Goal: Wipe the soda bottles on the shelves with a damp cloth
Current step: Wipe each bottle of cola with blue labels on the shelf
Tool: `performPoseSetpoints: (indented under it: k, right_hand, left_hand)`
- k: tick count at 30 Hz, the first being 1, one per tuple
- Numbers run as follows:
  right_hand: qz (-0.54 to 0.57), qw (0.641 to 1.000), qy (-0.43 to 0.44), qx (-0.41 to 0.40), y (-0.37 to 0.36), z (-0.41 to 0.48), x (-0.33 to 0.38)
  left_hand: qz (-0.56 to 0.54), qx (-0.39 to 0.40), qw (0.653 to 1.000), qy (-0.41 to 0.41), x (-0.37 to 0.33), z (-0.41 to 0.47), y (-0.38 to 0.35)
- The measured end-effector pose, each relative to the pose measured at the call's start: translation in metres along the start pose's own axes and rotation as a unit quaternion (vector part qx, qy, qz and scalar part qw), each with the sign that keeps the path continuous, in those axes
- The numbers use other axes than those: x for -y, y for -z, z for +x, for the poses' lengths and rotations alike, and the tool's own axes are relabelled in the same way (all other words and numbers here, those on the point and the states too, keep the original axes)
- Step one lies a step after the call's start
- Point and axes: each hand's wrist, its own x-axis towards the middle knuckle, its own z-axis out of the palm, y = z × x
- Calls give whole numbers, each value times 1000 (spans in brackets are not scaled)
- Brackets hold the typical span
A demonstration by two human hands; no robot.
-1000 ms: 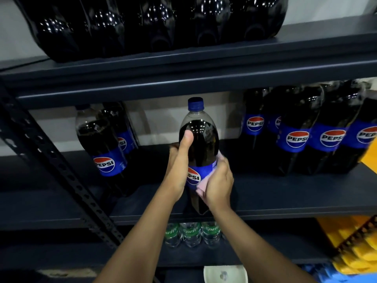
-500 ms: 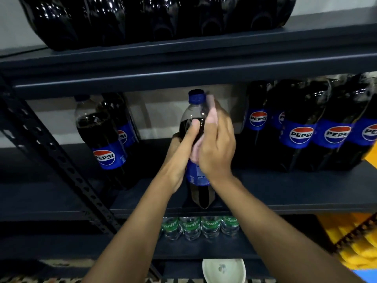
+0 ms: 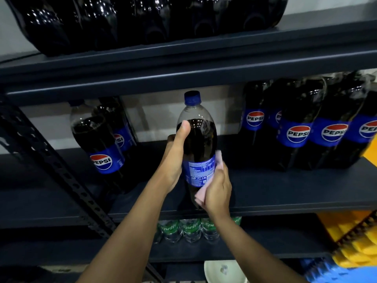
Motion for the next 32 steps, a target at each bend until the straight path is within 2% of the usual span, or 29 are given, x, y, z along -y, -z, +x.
performPoseSetpoints:
  k: [3,5,9,13,18,21,24,27,30,32]
  right_hand:
    - [-4,996,84,14,-9,16,54]
    - [-39,990,129,33,-13,31,94]
    - [-136,976,147,90,-19,49,153]
    - [-151,965,204,63,-24,48,151]
    - [-159,925,343,-33,-25,28,89]
    - [-131,944,298,-52,-17,13,48]
    - [-130,977,156,-57,-4,-9,5]
    - [-111,992,38,-41,11,-18,-23]
    - [-96,995,-10,-7,19,-11,-17]
    - [-93,995,8,17,18,-1,2]
  left_hand:
    - [0,34,999,-15,-5,-2,-1]
    - [22,29,999,-22,-5,0,2]
    - [87,14,996,-2,-13,-1,7]
    - [79,49,996,0,-19,-14,-5]
    - [70,12,997,-42,-13,-16,-15]
    - [55,11,998,-37,-10,-16,-14]
    - [69,-9,997,-24,-6,-13,-13]
    - [75,-59,995,-7,-4,-10,-11]
    - [87,-47,995,3,-2,-5,-4]
    - [79,-13,997,3,-2,-3,-1]
